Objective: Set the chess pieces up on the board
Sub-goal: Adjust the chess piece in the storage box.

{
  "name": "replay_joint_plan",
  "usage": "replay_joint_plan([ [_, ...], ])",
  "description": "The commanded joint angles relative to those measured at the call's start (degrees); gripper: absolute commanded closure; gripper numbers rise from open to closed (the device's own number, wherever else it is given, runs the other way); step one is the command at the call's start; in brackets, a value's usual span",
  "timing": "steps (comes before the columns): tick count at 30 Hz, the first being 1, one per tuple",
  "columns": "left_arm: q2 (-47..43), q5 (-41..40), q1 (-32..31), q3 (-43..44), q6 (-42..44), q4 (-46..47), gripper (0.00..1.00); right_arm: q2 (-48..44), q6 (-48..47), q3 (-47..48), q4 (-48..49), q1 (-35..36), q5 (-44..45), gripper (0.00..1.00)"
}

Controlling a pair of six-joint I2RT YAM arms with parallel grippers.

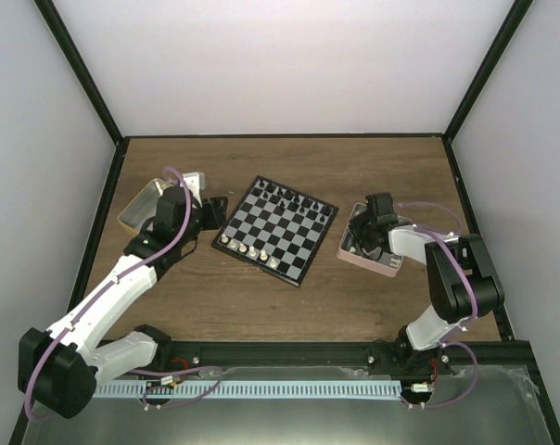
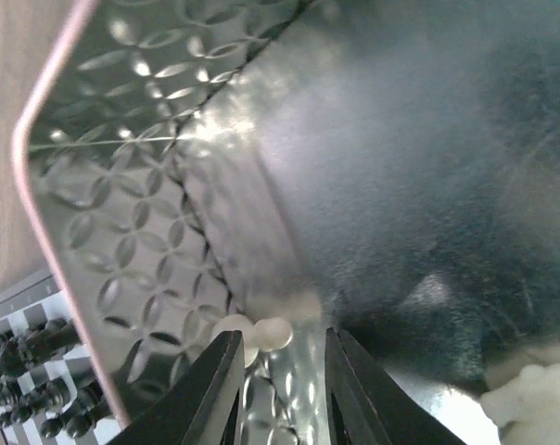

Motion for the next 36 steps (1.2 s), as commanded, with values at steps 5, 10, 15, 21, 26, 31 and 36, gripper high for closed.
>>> replay_joint_plan([
  [5, -0.3, 0.4, 0.3, -0.5, 0.1, 1.1, 0.42, 3.1, 5.5, 0.9, 2.6, -1.0, 2.0, 0.76],
  [10, -0.5, -0.1, 0.3, -0.6, 0.2, 0.8, 0.42, 4.5, 4.5, 1.4, 2.5, -1.1, 2.7, 0.77],
  [15, -0.5, -0.3, 0.3, -0.6, 0.2, 0.7, 0.42, 5.7, 3.4, 1.8, 2.6, -1.1, 2.7, 0.85],
  [21, -0.6, -0.5, 0.3, -0.7, 0.3, 0.7, 0.42, 5.8, -1.9, 2.6, 1.1, -1.1, 5.3, 0.94],
  [26, -0.6, -0.5, 0.3, -0.7, 0.3, 0.7, 0.42, 5.3, -11.4, 4.3, -2.8, -1.1, 9.1, 0.95],
  [31, -0.8, -0.5, 0.3, -0.8, 0.3, 0.7, 0.42, 3.6, -19.7, 4.8, -6.7, -1.2, 13.1, 0.95],
  [36, -0.9, -0.5, 0.3, -0.8, 0.3, 0.7, 0.42, 5.8, -26.4, 7.8, -9.2, -1.4, 11.7, 0.90],
])
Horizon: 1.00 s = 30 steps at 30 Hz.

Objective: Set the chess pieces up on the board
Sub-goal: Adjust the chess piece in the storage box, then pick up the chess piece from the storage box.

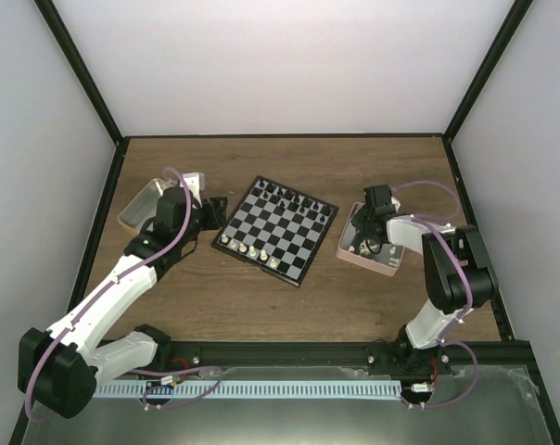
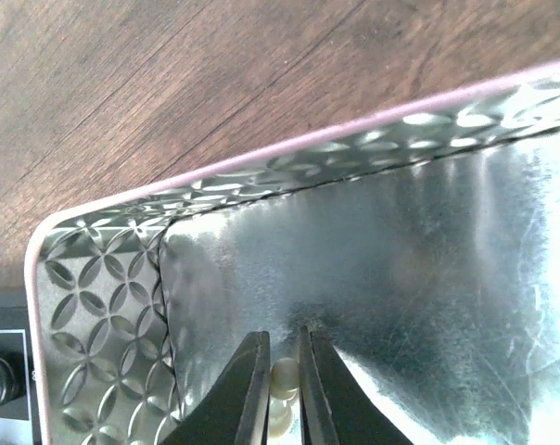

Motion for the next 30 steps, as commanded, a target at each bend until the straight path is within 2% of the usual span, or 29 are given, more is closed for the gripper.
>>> replay_joint_plan([
  [1, -0.9, -0.2, 0.3, -0.6, 0.2, 0.6, 0.42, 2.6, -8.9, 3.8, -6.5, -0.9, 1.5, 0.87],
  [5, -1.0, -0.3, 0.3, -0.5, 0.2, 0.4, 0.42, 4.1, -10.5, 5.2, -7.4, -0.9, -0.6, 0.72],
  [9, -1.1, -0.5, 0.3, -0.6, 0.2, 0.4, 0.42, 4.1, -11.9, 5.8, -7.7, -0.8, -1.7, 0.66],
  [14, -0.9, -0.4, 0.3, -0.6, 0.3, 0.5, 0.42, 4.6, -13.9, 7.4, -10.2, -0.4, -1.3, 0.65],
  [22, -0.7, -0.2, 0.3, -0.6, 0.2, 0.7, 0.42, 5.0, -16.7, 8.1, -16.8, 2.4, 6.0, 0.68],
  [30, -0.5, 0.3, 0.3, -0.6, 0.1, 1.0, 0.42, 5.9, -17.1, 8.1, -17.6, 3.0, 7.1, 0.71],
])
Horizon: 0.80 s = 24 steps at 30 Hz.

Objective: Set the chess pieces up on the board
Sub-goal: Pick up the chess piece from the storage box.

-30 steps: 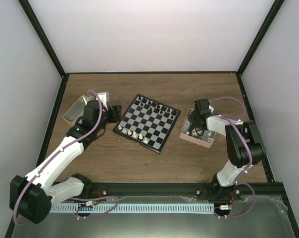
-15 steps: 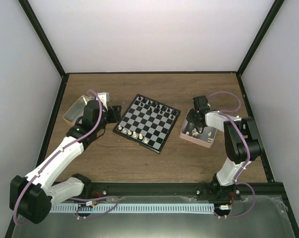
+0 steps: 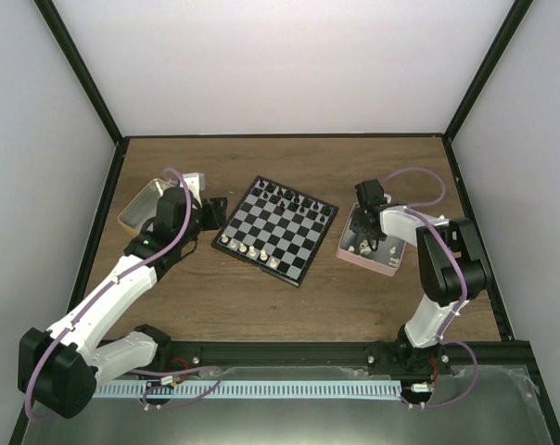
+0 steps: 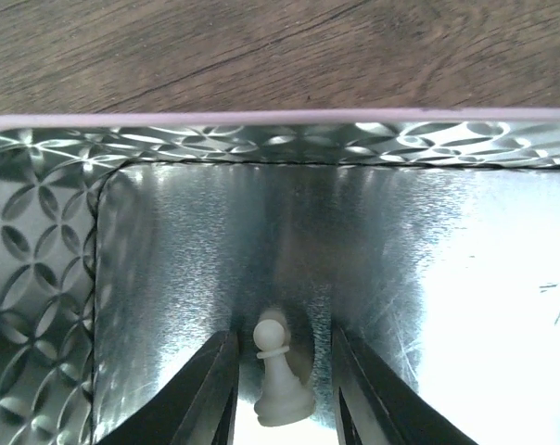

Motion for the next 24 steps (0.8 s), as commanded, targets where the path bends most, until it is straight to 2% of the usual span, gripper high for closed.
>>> replay_joint_plan([
  [1, -0.5, 0.3, 0.3, -0.5, 0.1, 1.0, 0.42, 2.3, -0.6, 0.9, -4.6, 0.5, 1.4, 0.71],
  [4, -0.6, 0.2, 0.3, -0.5, 0.1, 0.9, 0.42, 2.5, -0.4, 0.8, -4.8, 1.2, 1.5, 0.72],
  [11, -0.5, 0.3, 0.3, -0.4, 0.1, 1.0, 0.42, 2.8, -0.5, 0.3, -4.0, 1.7, 1.2, 0.82],
  [14, -0.7, 0.1, 0.3, -0.5, 0.1, 0.9, 0.42, 2.5, -0.7, 0.4, -4.0, 2.0, 1.4, 0.81],
  [18, -0.8, 0.1, 0.3, -0.5, 0.1, 0.8, 0.42, 2.1, -1.2, 0.4, -4.4, 2.6, 1.1, 0.73],
  [24, -0.8, 0.0, 0.3, -0.6, 0.1, 0.8, 0.42, 1.3, -1.8, -0.3, -4.7, 3.0, 0.8, 0.76],
])
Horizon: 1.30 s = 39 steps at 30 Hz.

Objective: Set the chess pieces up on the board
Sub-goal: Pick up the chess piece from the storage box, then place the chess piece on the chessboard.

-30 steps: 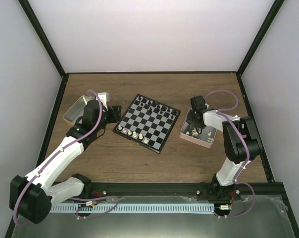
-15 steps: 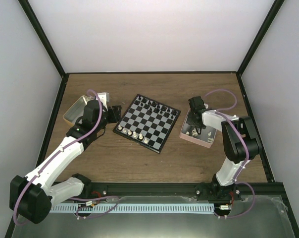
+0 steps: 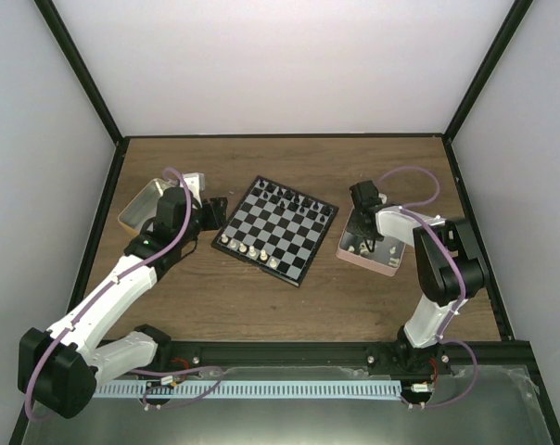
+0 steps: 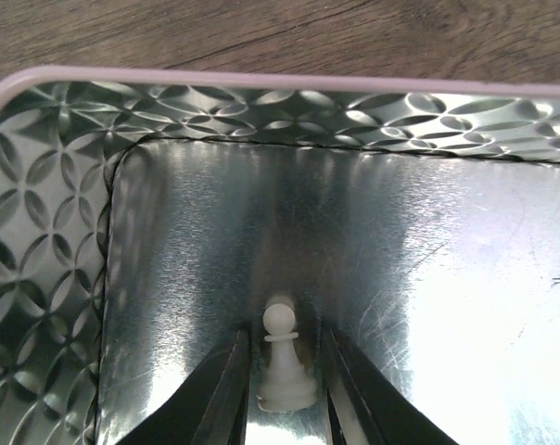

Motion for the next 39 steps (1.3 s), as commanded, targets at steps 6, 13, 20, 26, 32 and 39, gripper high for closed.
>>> replay_joint_plan([
  [6, -0.8, 0.2, 0.3, -0.6, 0.0, 0.9, 0.42, 0.6, -1.4, -0.9, -2.9, 1.1, -1.4, 0.85],
  [13, -0.9, 0.5, 0.3, -0.5, -0.2, 0.9, 0.41, -3.1, -1.8, -3.4, 2.2, 1.2, -0.1, 0.88],
  [20, -1.6, 5.6, 0.3, -0.1, -0.1, 2.2, 0.38, -17.8, -4.9, -8.7, 12.1, 1.2, -6.2, 0.88],
  [26, -2.1, 20.7, 0.3, 0.5, -2.1, 8.2, 0.31, -28.7, -9.2, -11.5, 21.0, 1.2, -33.0, 0.88],
  [32, -1.8, 34.6, 0.3, 1.4, -8.6, 15.1, 0.21, -34.1, -4.6, -14.6, 37.1, 1.3, -62.0, 0.88],
  [39, 1.1, 49.7, 0.3, 0.6, -23.2, 27.8, 0.20, -33.4, -0.6, -13.0, 50.0, 5.5, -75.9, 0.88],
])
